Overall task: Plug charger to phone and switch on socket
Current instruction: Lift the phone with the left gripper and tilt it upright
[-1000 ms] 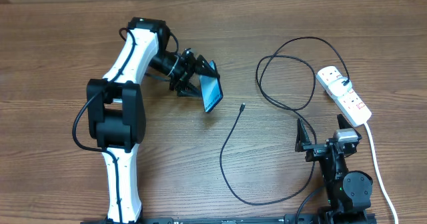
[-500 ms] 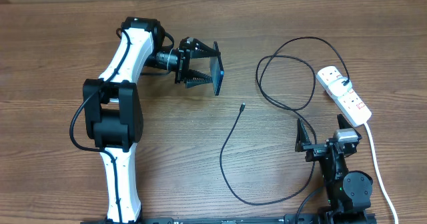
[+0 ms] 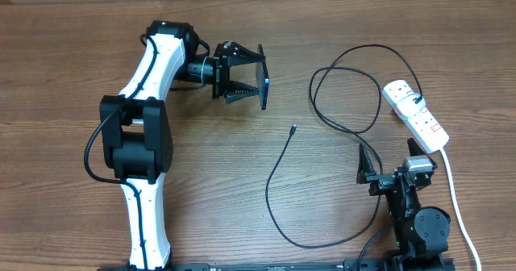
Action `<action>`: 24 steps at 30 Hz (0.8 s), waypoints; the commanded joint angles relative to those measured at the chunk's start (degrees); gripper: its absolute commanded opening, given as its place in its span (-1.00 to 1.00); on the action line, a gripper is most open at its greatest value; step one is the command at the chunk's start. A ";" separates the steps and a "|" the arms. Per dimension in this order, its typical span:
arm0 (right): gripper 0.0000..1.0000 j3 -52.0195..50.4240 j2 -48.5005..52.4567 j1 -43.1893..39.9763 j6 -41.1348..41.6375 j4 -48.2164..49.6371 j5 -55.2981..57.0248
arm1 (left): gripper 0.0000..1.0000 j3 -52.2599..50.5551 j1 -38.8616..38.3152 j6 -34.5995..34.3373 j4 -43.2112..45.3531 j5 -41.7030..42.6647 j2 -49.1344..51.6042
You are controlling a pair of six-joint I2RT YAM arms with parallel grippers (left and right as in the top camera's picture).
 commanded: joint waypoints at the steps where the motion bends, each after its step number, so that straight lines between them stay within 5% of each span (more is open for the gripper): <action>1: 1.00 -0.61 -0.50 -0.26 0.11 0.37 -0.11 | 0.40 1.57 1.16 1.33 -0.15 3.63 0.37; 24: 1.00 -0.61 -0.50 -0.26 0.11 0.37 -0.11 | 0.40 1.57 1.62 0.70 -2.25 3.63 0.37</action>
